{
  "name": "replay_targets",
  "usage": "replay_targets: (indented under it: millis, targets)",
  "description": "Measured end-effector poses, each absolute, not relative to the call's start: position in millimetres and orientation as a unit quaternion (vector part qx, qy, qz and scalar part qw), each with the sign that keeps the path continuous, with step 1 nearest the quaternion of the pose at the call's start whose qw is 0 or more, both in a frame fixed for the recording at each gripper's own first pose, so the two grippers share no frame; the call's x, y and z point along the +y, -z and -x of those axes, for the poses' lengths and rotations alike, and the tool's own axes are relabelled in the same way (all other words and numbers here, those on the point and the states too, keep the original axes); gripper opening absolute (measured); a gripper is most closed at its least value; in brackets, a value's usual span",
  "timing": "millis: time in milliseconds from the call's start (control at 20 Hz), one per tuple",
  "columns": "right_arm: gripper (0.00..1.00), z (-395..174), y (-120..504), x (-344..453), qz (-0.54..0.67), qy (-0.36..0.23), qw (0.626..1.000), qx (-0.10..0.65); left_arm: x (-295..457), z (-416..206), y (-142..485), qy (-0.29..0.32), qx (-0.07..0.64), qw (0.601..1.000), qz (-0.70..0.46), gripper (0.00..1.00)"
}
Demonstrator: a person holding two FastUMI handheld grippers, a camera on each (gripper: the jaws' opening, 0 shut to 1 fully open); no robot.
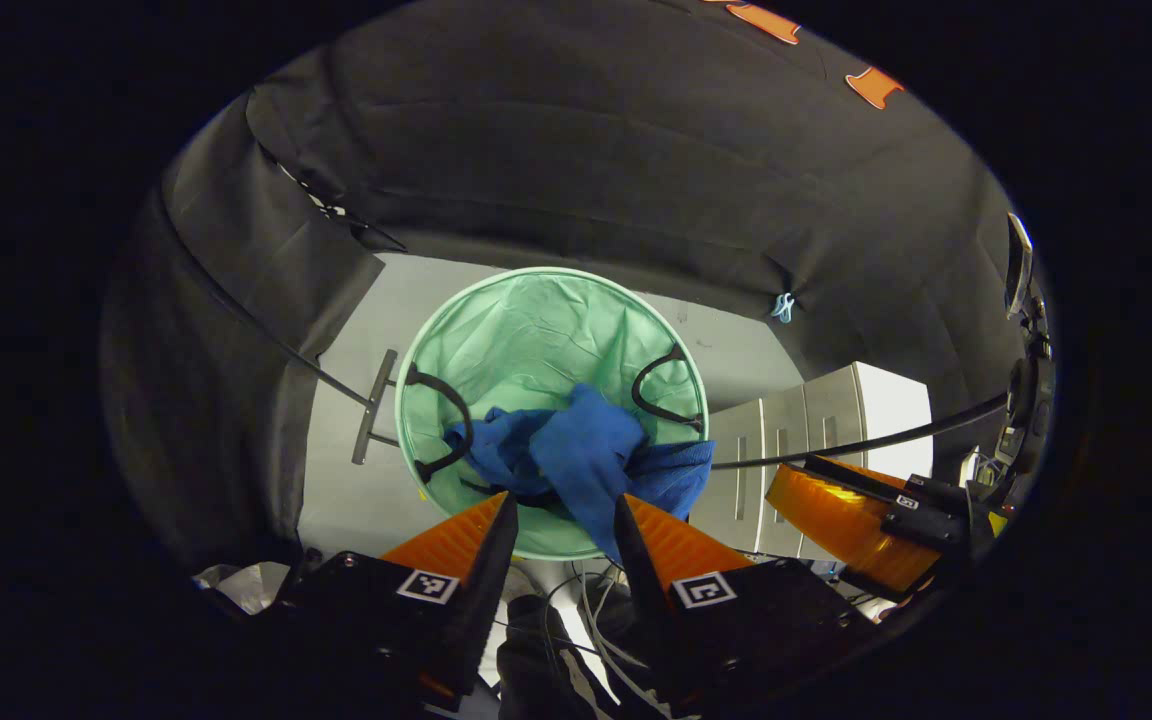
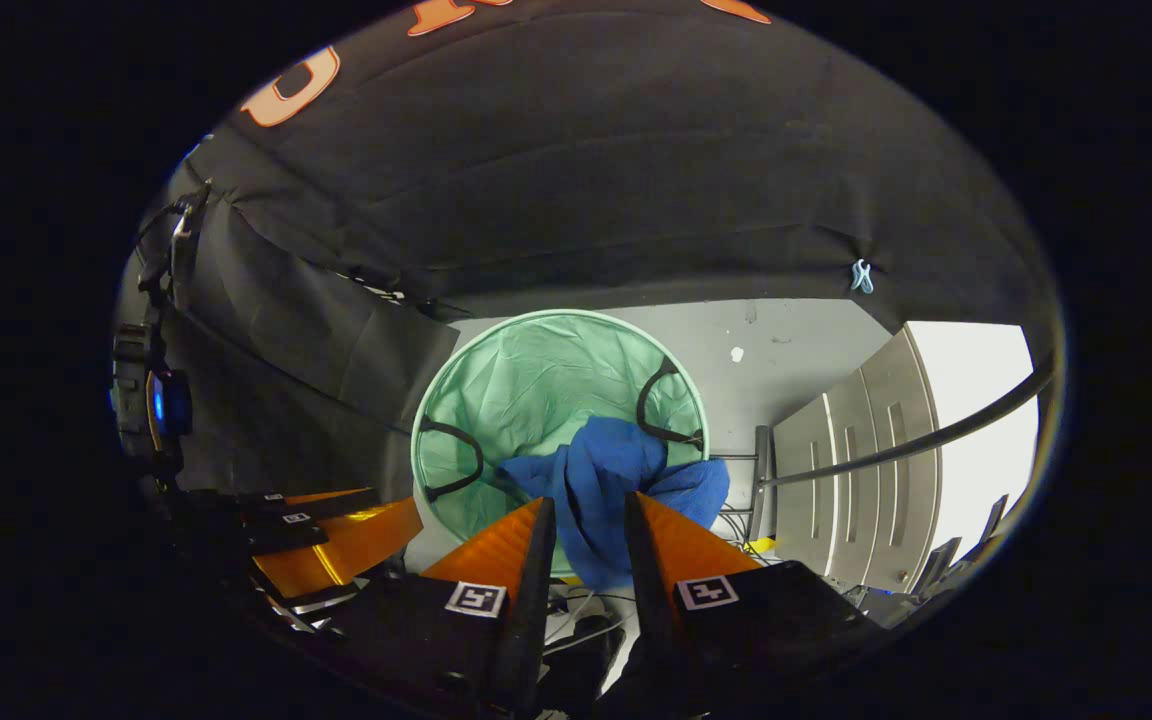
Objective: Grasp the clothes on the hanger with both hands and then place them into the laundry hamper below.
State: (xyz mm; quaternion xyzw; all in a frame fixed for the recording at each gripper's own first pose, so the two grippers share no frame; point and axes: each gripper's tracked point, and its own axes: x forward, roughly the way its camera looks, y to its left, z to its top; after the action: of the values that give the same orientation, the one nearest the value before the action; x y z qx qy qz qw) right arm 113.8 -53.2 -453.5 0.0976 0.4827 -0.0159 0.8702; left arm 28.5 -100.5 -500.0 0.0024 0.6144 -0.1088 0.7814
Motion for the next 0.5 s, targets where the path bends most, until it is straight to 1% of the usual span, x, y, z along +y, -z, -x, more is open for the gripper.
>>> replay_targets:
  millis: [100, 150, 200, 250, 300, 350, 400, 450, 500]
  targets:
    - [0.49, -110, 452, -53, -0.099, 0.015, 0.87, 0.483, -97, -28, 495, 0.1, 0.612, 0.784, 0.004, 0.91]
    - [0.62, -109, 450, -52, -0.101, 0.014, 0.871, 0.481, -94, -26, 495, 0.096, 0.611, 0.785, 0.007, 1.0]
    - [0.57, -105, 450, -53, -0.101, 0.017, 0.871, 0.48, -91, -24, 494, 0.093, 0.612, 0.785, 0.008, 0.96]
    - [0.68, -102, 449, -54, -0.101, 0.019, 0.872, 0.478, -89, -22, 493, 0.093, 0.612, 0.785, 0.01, 0.97]
    - [0.7, -102, 448, -54, -0.101, 0.02, 0.873, 0.477, -87, -20, 490, 0.093, 0.611, 0.786, 0.008, 0.98]
    - [0.63, -98, 446, -54, -0.103, 0.019, 0.873, 0.476, -85, -21, 486, 0.093, 0.607, 0.789, 0.006, 0.98]
    - [0.74, -95, 444, -54, -0.103, 0.021, 0.875, 0.473, -84, -20, 481, 0.094, 0.604, 0.792, 0.004, 0.98]
    - [0.64, -93, 441, -55, -0.102, 0.023, 0.876, 0.47, -83, -20, 476, 0.097, 0.601, 0.794, 0.003, 0.98]
    - [0.78, -90, 440, -55, -0.102, 0.023, 0.878, 0.467, -84, -17, 472, 0.098, 0.597, 0.796, 0.003, 0.98]
